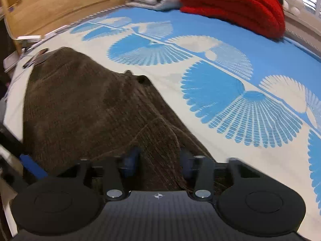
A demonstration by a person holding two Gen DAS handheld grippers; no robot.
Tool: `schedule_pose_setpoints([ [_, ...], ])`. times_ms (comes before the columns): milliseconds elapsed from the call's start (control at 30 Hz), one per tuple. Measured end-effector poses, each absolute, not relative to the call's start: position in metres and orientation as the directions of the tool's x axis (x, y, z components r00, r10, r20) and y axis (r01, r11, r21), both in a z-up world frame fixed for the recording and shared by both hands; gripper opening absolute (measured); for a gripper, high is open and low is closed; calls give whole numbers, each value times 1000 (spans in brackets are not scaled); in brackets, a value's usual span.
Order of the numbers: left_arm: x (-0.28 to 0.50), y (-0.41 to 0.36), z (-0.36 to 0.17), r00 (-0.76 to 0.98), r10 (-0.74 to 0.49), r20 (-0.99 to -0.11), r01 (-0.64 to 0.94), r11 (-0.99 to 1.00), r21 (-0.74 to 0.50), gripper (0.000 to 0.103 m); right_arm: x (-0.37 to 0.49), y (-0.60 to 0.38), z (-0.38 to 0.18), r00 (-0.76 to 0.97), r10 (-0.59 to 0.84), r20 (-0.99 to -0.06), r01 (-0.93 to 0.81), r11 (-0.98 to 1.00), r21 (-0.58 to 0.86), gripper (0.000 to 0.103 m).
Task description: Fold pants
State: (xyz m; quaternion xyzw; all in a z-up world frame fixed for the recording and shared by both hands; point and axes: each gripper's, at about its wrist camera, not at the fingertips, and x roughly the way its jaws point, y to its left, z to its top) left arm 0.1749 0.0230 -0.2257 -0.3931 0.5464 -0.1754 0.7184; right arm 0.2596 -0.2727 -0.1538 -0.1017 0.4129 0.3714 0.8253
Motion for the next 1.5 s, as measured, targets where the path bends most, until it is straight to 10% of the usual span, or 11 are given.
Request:
schedule_pose_setpoints([
  [267, 171, 33, -228, 342, -685, -643, -182, 623, -761, 82, 243, -290, -117, 485, 620, -617, -716, 686, 126, 17],
  [433, 170, 28, -211, 339, -636, -693, -209, 668, -714, 82, 260, -259, -152, 472, 467, -748, -676, 736, 33, 44],
  [733, 158, -28, -165, 488, -214, -846, 70, 976, -206, 84, 174, -316, -96, 613, 438, -658, -504, 858, 101, 51],
  [1067, 101, -43, -161, 572, -143, -808, 272, 962, 22, 90, 45, -294, -121, 503, 412, -760, -640, 769, -7, 53],
  [1333, 89, -13, -139, 636, -122, -762, 53, 992, -115, 89, 46, -390, -86, 730, 317, -606, -79, 919, 385, 75],
  [1500, 89, 8, -137, 642, -113, -758, -32, 984, -174, 89, 42, -438, -115, 727, 175, -664, 328, 761, 559, 75],
])
